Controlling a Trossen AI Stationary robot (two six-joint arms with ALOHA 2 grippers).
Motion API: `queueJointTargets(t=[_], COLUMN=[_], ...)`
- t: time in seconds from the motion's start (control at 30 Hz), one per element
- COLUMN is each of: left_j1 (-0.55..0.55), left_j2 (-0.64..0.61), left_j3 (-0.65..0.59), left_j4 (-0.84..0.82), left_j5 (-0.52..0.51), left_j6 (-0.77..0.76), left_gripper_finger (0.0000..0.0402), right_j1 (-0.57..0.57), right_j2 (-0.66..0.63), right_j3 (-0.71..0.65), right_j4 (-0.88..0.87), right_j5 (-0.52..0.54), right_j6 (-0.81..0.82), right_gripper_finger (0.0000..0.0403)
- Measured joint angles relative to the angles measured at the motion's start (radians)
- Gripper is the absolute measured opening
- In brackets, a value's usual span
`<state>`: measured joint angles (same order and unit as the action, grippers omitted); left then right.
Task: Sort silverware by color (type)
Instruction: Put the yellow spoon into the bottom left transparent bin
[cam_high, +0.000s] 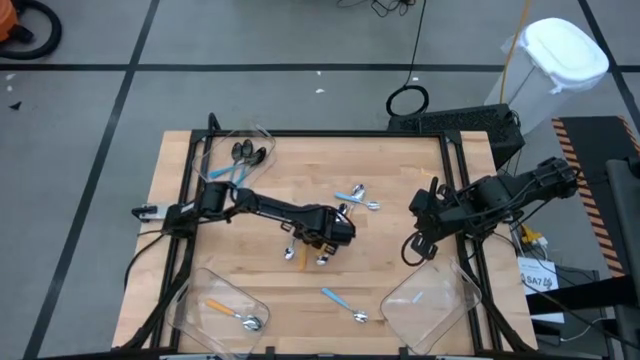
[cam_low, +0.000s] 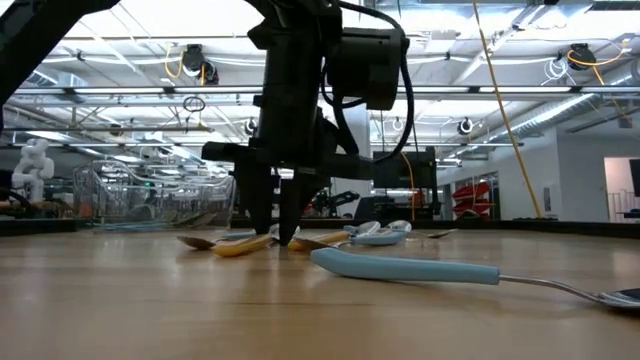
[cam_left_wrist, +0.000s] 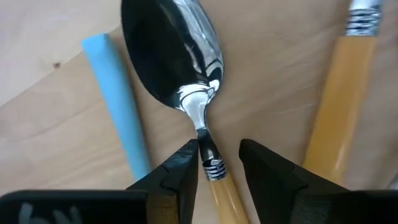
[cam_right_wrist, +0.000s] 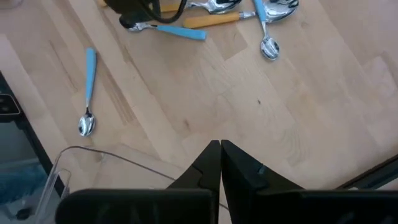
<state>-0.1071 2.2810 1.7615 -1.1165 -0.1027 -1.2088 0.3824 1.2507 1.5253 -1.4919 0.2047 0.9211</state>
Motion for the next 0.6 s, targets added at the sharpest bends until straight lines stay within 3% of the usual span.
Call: queueJointTargets(t=[0.43,0.6], left_j1=[-0.033,-0.034], left_j2=[0.003,0.003], left_j3=[0.000,0.001], left_j4=[0.065,0.079], left_j5=[-0.041,-0.040], left_j6=[0.140,0.205], left_gripper_finger=[0.0130,0.0096], right_j1=[0.000,0.000], right_j2=[0.000,0.000], right_j3=[0.000,0.000], right_j4=[0.065,0.078], right_j5=[0.002,0.002], right_j6=[0.012,0.039], right_gripper_finger=[0.0009,0.0009])
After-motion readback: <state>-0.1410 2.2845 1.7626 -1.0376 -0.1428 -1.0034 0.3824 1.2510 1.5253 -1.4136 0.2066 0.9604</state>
